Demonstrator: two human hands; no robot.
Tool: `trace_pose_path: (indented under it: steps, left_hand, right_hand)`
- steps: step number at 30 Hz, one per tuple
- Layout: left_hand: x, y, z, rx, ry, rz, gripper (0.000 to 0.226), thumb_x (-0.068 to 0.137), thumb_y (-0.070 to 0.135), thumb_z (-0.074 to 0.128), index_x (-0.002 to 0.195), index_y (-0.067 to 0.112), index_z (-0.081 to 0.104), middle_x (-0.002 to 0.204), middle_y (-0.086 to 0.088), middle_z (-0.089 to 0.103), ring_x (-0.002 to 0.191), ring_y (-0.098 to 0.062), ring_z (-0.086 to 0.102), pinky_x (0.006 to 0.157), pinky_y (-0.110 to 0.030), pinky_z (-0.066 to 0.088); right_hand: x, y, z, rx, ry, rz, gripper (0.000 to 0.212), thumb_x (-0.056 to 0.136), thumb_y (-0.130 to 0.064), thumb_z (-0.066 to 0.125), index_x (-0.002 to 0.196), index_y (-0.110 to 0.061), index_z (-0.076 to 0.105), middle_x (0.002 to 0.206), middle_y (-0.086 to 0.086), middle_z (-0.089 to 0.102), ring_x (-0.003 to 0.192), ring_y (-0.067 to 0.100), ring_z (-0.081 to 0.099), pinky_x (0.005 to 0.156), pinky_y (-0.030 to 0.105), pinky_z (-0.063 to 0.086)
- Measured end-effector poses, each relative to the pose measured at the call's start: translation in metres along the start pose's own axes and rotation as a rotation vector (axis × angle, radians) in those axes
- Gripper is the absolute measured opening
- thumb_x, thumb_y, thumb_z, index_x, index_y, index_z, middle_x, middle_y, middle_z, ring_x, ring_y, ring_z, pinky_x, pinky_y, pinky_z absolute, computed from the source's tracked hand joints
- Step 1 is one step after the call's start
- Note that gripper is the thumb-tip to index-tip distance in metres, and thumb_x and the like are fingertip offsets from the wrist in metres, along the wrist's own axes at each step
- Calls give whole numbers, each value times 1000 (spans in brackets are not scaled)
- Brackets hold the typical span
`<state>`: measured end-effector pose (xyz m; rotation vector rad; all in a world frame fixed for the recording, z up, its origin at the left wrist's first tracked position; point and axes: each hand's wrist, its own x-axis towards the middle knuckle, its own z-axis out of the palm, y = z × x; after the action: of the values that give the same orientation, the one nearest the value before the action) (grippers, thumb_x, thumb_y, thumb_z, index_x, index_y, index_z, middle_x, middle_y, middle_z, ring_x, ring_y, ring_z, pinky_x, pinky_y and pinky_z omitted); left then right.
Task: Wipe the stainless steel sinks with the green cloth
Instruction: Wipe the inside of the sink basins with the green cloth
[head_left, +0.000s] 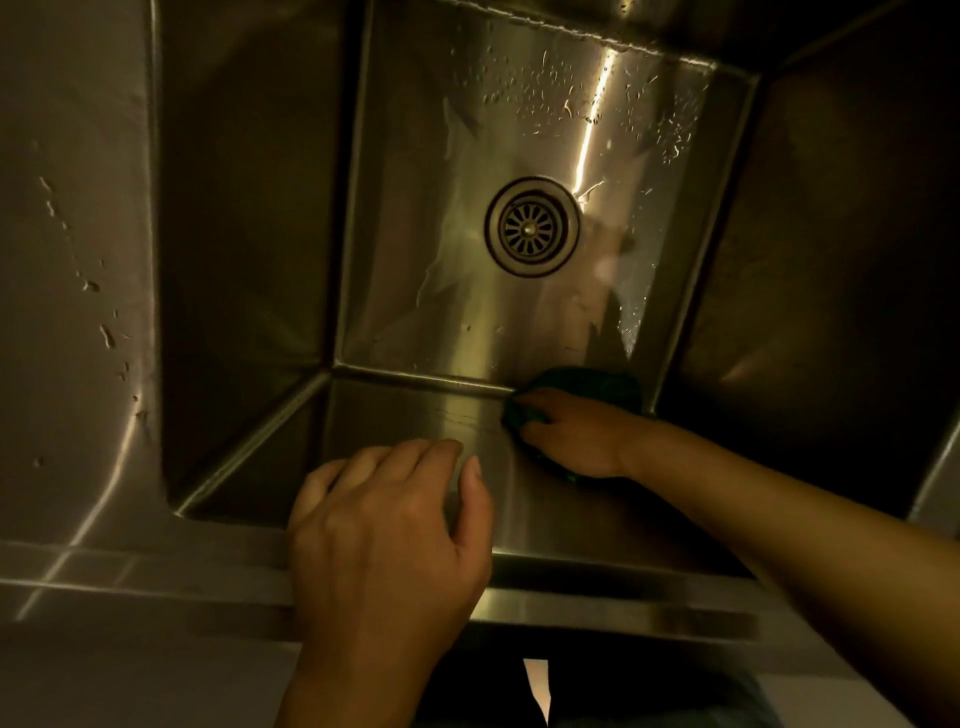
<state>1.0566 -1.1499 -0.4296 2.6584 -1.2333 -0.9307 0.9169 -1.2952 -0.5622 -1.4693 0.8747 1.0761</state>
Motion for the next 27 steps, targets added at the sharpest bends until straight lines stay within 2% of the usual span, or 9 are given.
trace_pose_path:
  steps: [1,3,6,9,11,14,18,21,27]
  left_hand:
    - [0,0,1,-1,10,-5,34,96,41,46,101,27,77,96,9,75,87,-17,68,80,-33,39]
    - [-1,0,2,-24,36,-5,32,96,39,48,104,26,76,101,8,75,91,-16,68,81,-32,38]
    - [-3,-1,3,-125,113,-16,28,96,30,54,112,22,75,116,6,73,105,-17,66,87,-32,38]
    - [-5,-2,2,-200,168,-46,37,95,24,55,129,20,69,124,3,70,113,-17,62,89,-30,38]
    - [-5,-2,1,-176,151,-44,41,95,26,55,134,20,66,122,1,71,110,-17,60,88,-33,39]
    - [-4,-1,1,-41,50,-4,38,96,37,50,125,23,71,111,1,74,98,-18,63,85,-35,39]
    - [-5,0,3,36,-75,13,37,99,48,46,109,30,77,101,8,76,90,-18,67,86,-38,39]
    - [-4,5,4,35,-129,30,40,99,52,43,103,32,77,96,11,75,88,-16,67,84,-38,41]
    - [-3,10,5,5,-58,17,36,96,49,45,98,32,77,91,9,74,81,-18,66,78,-34,36]
  right_hand:
    - [7,-12,3,-35,-8,-37,49,105,-42,43,152,-28,43,153,1,46,125,21,56,99,26,44]
    - [13,-37,9,-71,-24,-104,52,105,-41,44,155,-26,40,161,2,37,142,24,41,109,28,30]
    - [2,-62,14,-49,-45,-206,50,105,-37,46,154,-26,42,161,0,37,145,20,36,105,18,22]
    - [-30,-68,12,-8,-47,-319,51,105,-32,49,155,-29,40,161,-6,36,145,12,34,103,7,19]
    - [-55,-60,8,-17,-54,-360,54,103,-31,50,156,-31,38,163,-9,34,147,9,32,116,17,24]
    - [-92,-31,1,-62,-30,-293,56,102,-37,48,157,-37,34,164,-15,29,149,5,28,124,30,24]
    - [-129,10,-10,-89,39,-129,51,105,-46,41,156,-41,34,164,-18,28,148,0,25,118,15,15]
    - [-127,31,-17,-104,23,-15,53,107,-48,36,157,-34,33,165,-11,28,150,6,25,110,12,12]
    - [-66,46,-16,-130,-4,141,59,107,-52,33,160,-25,29,168,1,23,153,23,25,125,35,18]
